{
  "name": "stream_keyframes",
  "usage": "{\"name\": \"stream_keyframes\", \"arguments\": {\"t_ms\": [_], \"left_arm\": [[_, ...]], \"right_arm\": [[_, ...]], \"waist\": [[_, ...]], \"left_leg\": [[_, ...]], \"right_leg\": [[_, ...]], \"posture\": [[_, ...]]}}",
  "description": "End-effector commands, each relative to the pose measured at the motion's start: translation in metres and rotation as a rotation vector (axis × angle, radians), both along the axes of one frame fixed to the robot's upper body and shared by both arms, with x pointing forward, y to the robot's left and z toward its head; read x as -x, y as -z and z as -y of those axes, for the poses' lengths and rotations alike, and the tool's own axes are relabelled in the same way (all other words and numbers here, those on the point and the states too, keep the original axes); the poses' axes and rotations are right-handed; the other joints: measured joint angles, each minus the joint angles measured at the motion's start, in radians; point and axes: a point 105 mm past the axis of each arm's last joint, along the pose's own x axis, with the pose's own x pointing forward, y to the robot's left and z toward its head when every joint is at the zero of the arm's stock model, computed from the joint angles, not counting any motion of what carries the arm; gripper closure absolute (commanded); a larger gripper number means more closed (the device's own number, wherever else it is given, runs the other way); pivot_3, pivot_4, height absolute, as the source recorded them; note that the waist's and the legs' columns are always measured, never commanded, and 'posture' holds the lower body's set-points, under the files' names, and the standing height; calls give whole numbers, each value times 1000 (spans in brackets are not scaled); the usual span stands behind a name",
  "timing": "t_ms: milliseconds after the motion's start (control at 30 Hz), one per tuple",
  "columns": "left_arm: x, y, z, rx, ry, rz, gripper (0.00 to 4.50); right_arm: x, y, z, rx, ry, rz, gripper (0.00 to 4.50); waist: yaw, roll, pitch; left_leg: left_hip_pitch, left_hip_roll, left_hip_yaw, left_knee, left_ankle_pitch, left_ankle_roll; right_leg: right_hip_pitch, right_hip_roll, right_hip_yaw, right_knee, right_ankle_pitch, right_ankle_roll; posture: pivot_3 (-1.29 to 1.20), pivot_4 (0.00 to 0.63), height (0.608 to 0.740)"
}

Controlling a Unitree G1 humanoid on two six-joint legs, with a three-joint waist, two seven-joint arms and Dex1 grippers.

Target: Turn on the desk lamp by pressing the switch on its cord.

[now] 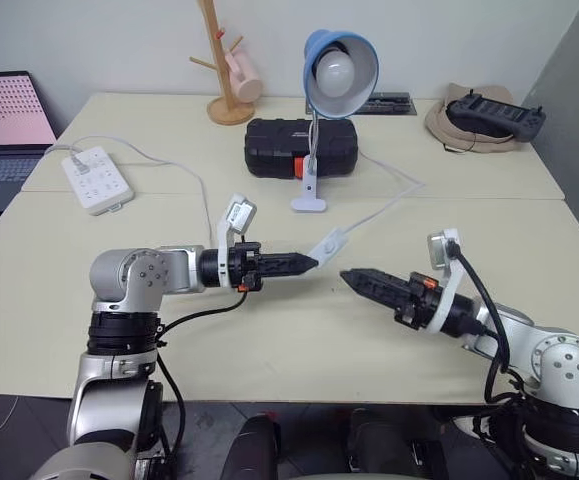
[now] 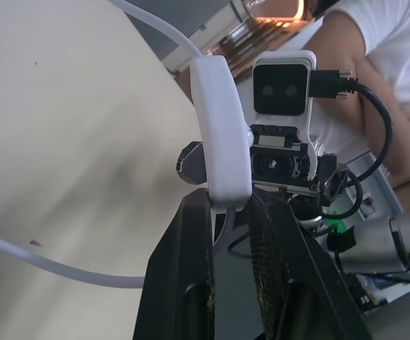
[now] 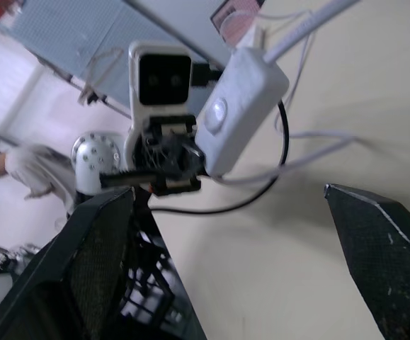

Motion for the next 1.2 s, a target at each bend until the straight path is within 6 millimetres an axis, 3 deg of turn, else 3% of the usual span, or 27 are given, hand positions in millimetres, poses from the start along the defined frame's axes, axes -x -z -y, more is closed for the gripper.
{"name": "stream_keyframes", "arguments": {"t_ms": [33, 467, 567, 1067, 1200], "left_arm": [[8, -15, 4, 47, 29, 38, 4125], [12, -17, 5, 71, 19, 33, 4125], [12, -18, 4, 74, 14, 35, 4125], [6, -21, 6, 80, 3, 41, 4125], [5, -21, 7, 82, 2, 43, 4125]], "right_arm": [[-5, -19, -8, -91, 1, 5, 0], [-12, -29, -17, -136, -11, -12, 0], [-12, -29, -17, -135, -16, -10, 472], [-6, -30, -19, -125, -53, 6, 3878], [-6, -30, -20, -123, -56, 9, 3978]], "waist": [[0, 0, 0], [0, 0, 0], [0, 0, 0], [1, 0, 0], [1, 0, 0]], "left_leg": [[0, 0, 0, 0, 0, 0], [0, 0, 1, 0, 0, 0], [0, 0, 1, 0, 0, 0], [0, -1, 1, -1, 0, 0], [-1, -1, 1, -1, 0, 0]], "right_leg": [[0, 0, 0, 0, 0, 0], [0, 0, 0, 0, 0, 0], [0, 0, 1, -1, 0, 0], [0, 1, 1, -1, 0, 0], [0, 1, 1, -1, 0, 0]], "posture": [[0, 150, 740], [0, 150, 740], [0, 150, 740], [0, 150, 740], [0, 150, 740]]}}
